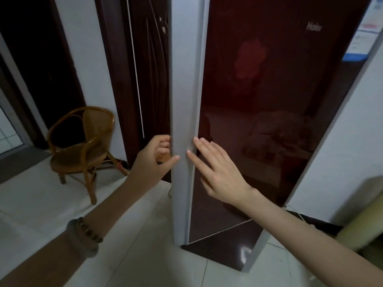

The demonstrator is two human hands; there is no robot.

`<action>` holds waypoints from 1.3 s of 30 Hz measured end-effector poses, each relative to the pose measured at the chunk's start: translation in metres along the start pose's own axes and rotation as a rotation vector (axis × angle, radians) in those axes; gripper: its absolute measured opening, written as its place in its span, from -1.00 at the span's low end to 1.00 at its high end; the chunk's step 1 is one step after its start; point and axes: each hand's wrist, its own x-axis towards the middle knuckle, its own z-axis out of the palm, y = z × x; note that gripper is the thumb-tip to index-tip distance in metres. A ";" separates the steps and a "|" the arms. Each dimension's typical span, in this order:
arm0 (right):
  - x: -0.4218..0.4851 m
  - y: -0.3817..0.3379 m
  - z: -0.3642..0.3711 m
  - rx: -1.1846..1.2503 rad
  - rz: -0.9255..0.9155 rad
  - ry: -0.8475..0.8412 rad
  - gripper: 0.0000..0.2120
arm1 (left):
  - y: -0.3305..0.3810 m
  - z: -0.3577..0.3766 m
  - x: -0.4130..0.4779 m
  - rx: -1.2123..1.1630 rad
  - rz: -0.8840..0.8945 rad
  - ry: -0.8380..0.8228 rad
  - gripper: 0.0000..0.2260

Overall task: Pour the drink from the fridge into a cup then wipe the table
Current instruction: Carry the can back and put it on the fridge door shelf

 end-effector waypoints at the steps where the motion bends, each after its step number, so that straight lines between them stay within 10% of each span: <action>1: 0.008 0.003 0.008 -0.022 0.005 -0.005 -0.45 | -0.008 -0.003 0.012 0.012 0.010 0.001 -0.62; 39: 0.145 0.141 0.181 -0.357 0.099 -0.166 -0.51 | -0.172 0.001 0.310 -0.043 0.069 -0.495 -0.71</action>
